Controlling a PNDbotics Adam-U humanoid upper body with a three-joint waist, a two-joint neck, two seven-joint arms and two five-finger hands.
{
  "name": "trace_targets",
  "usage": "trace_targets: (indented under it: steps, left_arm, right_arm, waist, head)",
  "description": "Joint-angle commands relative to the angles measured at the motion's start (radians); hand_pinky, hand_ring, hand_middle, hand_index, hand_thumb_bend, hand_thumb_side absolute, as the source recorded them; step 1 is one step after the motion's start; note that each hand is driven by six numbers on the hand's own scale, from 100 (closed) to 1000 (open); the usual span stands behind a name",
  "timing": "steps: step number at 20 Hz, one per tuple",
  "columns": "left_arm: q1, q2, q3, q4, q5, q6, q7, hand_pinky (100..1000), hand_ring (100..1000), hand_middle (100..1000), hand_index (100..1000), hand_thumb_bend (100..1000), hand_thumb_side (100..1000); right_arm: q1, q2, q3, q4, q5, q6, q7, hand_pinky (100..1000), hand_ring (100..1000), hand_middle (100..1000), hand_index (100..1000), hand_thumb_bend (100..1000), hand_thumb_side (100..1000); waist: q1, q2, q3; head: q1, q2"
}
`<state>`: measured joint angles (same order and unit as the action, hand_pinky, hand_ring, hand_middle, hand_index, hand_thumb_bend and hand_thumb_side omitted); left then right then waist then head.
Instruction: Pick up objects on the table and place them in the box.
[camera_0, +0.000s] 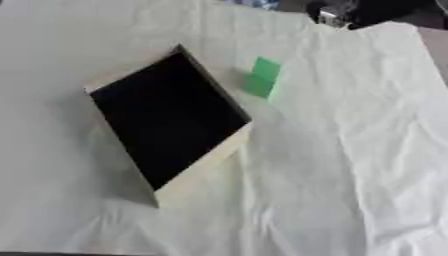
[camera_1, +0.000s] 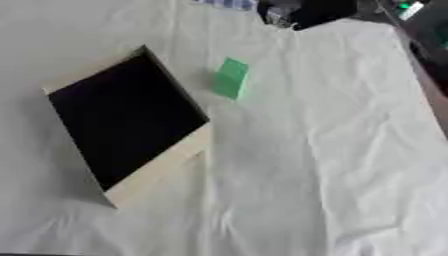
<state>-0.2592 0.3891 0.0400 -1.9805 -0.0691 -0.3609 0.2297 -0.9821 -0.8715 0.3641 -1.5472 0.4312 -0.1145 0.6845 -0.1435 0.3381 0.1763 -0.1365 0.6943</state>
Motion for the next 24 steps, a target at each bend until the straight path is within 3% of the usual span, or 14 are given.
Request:
trace_targets:
  steps: [1,4,5,6,10,15,24]
  left_arm:
    - [-0.006,0.022,-0.001,-0.020,0.005,-0.001,-0.006,588,683,685,778,103,615]
    - [-0.007,0.021,-0.002,-0.020,0.007,0.000,-0.008,587,682,685,778,102,615]
    - [-0.007,0.021,-0.003,-0.020,0.007,0.000,-0.008,587,682,685,778,102,615]
    - [-0.007,0.020,-0.003,-0.020,0.008,0.000,-0.009,587,682,685,778,102,615]
    - [-0.008,0.018,-0.005,-0.020,0.011,0.001,-0.012,587,682,685,778,101,615]
    - [-0.008,0.016,-0.005,-0.020,0.014,0.002,-0.015,587,682,685,778,101,615]
    - [-0.011,0.008,-0.008,-0.020,0.021,0.004,-0.021,586,681,684,777,100,620]
  right_arm:
    - [-0.030,-0.002,-0.002,0.019,-0.039,-0.030,0.021,866,912,884,926,100,936]
    - [-0.042,0.019,0.012,0.032,-0.088,-0.052,0.043,869,916,880,939,100,822]
    - [-0.046,0.026,0.017,0.035,-0.109,-0.057,0.053,870,917,876,944,167,800]
    - [-0.051,0.034,0.023,0.038,-0.127,-0.062,0.066,870,917,877,947,141,744]
    - [-0.073,0.066,0.043,0.049,-0.150,-0.075,0.110,867,917,873,947,237,617]
    - [-0.086,0.094,0.065,0.061,-0.143,-0.069,0.164,861,894,881,957,261,591]
    - [-0.087,0.173,0.084,0.143,-0.068,-0.063,0.126,853,895,860,961,282,609]
  waist:
    - [0.009,-0.026,0.001]
    - [0.010,-0.027,0.005]
    - [0.010,-0.028,0.006]
    - [0.010,-0.028,0.007]
    - [0.010,-0.030,0.009]
    - [0.009,-0.032,0.012]
    - [0.008,-0.030,0.029]
  head:
    - [-0.007,0.009]
    - [-0.009,0.010]
    - [-0.010,0.011]
    - [-0.011,0.011]
    - [-0.013,0.015]
    - [-0.016,0.022]
    - [-0.025,0.024]
